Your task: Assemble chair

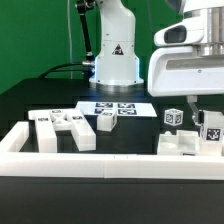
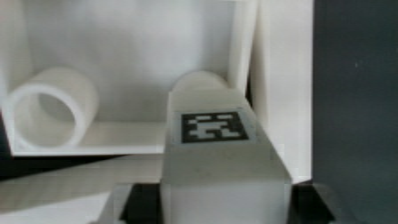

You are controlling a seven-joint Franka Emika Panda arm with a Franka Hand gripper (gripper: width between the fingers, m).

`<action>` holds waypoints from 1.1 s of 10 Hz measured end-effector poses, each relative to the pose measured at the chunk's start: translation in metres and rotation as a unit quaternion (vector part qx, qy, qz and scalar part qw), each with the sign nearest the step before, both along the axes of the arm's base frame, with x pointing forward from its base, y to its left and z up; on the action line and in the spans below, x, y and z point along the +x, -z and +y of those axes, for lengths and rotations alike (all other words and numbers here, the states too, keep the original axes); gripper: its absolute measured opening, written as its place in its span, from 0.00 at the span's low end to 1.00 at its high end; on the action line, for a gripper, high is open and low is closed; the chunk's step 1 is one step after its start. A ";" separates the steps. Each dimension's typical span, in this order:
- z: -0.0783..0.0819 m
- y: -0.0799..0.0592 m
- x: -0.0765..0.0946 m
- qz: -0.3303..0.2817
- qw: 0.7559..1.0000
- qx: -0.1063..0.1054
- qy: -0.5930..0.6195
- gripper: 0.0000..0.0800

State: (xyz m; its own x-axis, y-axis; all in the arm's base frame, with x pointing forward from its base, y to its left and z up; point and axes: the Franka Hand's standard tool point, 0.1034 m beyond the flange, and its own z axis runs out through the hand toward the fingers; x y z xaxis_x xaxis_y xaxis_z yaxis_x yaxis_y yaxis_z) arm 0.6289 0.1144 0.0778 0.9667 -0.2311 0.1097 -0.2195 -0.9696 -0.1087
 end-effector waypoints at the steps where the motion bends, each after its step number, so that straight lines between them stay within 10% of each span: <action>1: -0.001 0.000 0.001 0.002 0.999 0.005 0.041 0.36; 8: -0.030 -0.002 0.001 0.006 0.967 -0.002 0.254 0.37; 10: -0.029 -0.013 -0.005 0.004 0.976 -0.003 0.217 0.76; 11: -0.030 -0.020 -0.012 0.004 0.980 -0.002 0.200 0.80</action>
Offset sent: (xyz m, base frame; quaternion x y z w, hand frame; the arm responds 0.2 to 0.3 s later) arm -0.0039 0.0093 0.0041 0.0028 0.0106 0.2351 0.9719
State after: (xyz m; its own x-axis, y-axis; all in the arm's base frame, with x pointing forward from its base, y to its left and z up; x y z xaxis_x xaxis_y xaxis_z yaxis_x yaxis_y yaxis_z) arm 0.6171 0.0841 0.0976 0.7997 -0.5912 0.1051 -0.5828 -0.8063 -0.1013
